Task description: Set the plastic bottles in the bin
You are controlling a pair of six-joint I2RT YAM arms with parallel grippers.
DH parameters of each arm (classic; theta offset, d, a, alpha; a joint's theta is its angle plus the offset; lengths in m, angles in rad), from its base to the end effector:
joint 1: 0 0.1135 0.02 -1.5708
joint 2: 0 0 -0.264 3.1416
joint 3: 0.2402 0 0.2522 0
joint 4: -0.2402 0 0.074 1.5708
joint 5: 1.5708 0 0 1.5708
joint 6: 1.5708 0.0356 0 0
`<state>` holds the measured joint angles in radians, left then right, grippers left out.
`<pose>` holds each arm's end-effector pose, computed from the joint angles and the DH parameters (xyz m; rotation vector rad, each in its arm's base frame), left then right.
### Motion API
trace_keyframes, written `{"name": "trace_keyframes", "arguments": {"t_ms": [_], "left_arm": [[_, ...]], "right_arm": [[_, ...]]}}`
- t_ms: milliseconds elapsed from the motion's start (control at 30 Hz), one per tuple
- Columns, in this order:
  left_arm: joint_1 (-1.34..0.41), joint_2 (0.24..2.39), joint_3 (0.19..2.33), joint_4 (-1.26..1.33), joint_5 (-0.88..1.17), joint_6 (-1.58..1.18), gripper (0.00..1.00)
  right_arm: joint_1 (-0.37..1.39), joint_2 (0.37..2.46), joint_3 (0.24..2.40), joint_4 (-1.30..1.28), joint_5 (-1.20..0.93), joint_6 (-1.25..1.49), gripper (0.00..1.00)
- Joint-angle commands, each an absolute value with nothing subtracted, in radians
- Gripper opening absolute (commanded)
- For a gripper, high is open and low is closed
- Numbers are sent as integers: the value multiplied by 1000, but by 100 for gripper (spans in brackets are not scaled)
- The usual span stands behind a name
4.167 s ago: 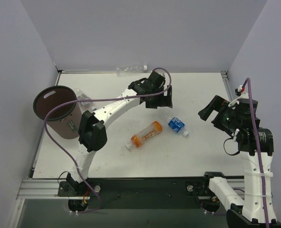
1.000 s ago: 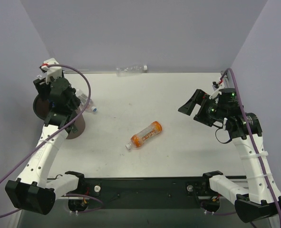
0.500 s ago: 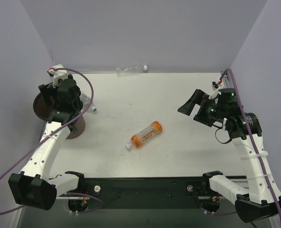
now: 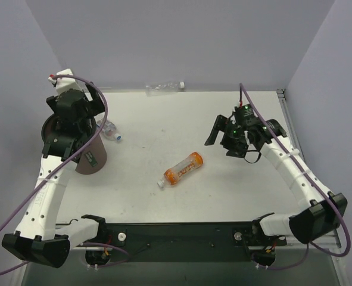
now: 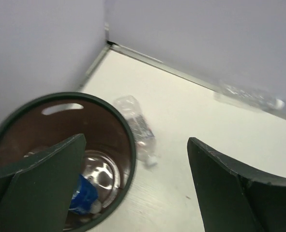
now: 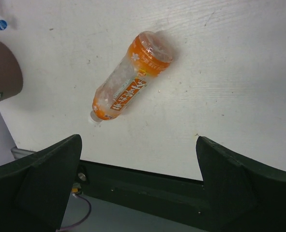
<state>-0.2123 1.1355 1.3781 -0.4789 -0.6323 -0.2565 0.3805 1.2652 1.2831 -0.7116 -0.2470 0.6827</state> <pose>0.2311 -0.0283 0.4459 -0.4785 1.7005 0.2313 0.2455 0.1076 0.3603 0.2210 2.3708 0.8195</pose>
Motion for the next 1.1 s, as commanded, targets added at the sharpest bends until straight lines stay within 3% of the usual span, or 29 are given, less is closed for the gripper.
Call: {"name": "trace_keyframes", "arguments": {"t_ms": [0,233,400,667,1067], "left_arm": [[-262,1095,1365,-552,-324,-444,97],[-530,1144,1315,-538,-283,-379,97],[-583,1271,1316,-554,-83,-316,97],[-698,1520,1410,-564,132,-170,97],[-770,1882,1627,-633,230,-62,97]], "right_arm": [[426,1379,1321,-701,-150,843,100],[462,1483,1263,-632,-129,1115,100],[436,1361,1243,-626,39,1094,100],[316,1120,1152,-652,95,1054,100],[236,973,1115,-696,90,999,99]]}}
